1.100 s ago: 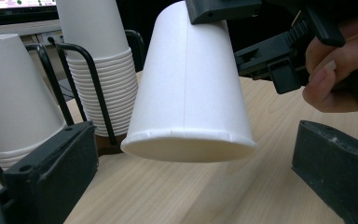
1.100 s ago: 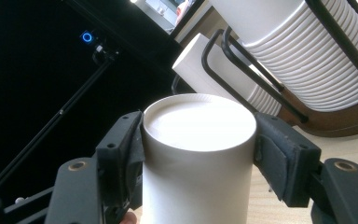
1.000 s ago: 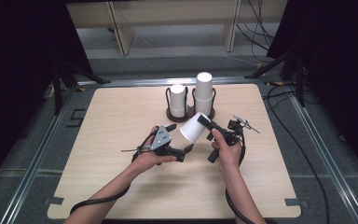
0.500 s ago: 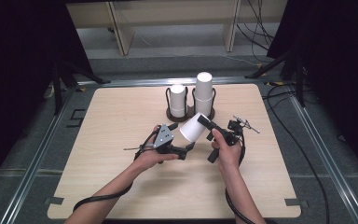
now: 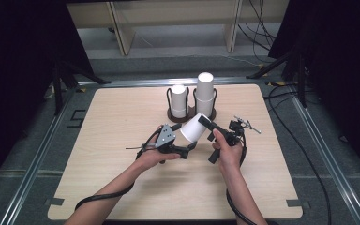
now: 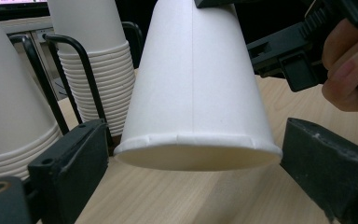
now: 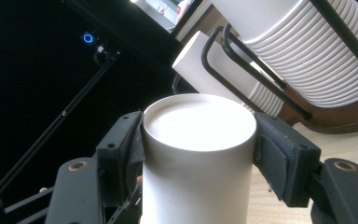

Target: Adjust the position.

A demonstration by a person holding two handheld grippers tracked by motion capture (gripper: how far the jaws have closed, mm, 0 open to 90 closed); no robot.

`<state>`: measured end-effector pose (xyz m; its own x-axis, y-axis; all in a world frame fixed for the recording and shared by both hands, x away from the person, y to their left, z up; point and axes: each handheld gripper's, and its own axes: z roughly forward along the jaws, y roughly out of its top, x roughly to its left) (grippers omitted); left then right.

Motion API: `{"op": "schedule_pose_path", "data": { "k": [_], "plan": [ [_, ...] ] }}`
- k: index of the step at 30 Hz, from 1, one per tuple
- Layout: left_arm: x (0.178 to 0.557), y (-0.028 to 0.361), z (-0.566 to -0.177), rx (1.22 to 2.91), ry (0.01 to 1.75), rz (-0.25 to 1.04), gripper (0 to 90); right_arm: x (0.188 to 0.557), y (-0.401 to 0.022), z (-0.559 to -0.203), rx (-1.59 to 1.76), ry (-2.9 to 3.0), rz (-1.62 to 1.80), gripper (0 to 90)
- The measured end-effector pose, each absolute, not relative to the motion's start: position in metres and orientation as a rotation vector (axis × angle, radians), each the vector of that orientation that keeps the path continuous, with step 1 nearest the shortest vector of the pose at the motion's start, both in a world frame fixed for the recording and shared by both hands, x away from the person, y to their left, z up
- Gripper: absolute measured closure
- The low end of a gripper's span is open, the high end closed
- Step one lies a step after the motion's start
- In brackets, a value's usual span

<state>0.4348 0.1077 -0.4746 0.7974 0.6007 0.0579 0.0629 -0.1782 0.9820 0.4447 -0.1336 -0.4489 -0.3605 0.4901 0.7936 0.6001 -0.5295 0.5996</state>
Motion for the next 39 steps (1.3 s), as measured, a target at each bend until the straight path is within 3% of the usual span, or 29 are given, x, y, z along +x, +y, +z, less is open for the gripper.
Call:
{"op": "schedule_pose_path", "data": {
  "k": [39],
  "plan": [
    [0.4362,0.1115,-0.4716,1.732,0.489,0.531,19.8,0.4477,-0.1332,-0.4525,-1.715,-1.386,-2.012,34.5]
  ]
}}
